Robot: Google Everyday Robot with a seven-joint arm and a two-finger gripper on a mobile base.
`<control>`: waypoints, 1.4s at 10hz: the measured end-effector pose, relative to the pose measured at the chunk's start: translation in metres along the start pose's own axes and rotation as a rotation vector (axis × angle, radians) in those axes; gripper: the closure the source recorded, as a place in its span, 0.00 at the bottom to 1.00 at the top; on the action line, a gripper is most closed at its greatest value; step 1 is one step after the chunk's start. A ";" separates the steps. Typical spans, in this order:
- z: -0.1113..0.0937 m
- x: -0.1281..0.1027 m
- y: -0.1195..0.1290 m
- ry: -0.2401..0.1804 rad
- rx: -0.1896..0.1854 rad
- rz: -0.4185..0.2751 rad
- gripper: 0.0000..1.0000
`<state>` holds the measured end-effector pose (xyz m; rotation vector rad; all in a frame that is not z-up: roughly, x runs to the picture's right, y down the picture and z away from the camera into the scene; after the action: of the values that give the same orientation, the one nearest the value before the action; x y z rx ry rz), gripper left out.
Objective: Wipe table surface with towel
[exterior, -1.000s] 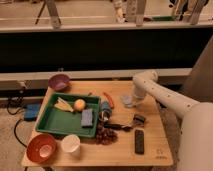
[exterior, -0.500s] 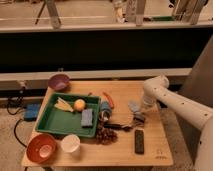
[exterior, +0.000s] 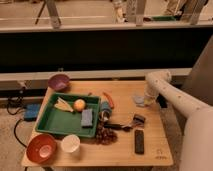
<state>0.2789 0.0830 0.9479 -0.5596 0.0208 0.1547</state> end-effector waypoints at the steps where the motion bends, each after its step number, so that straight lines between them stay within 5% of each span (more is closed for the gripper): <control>1: 0.001 -0.004 -0.014 -0.003 0.010 0.010 0.92; 4: 0.004 -0.034 -0.033 -0.024 0.020 -0.004 0.92; 8: -0.005 -0.107 0.008 -0.082 0.001 -0.143 0.92; 12: -0.011 -0.113 0.052 -0.078 -0.026 -0.208 0.92; 14: -0.011 -0.091 0.062 -0.066 -0.041 -0.188 0.92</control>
<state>0.1798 0.1166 0.9112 -0.5944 -0.0992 -0.0094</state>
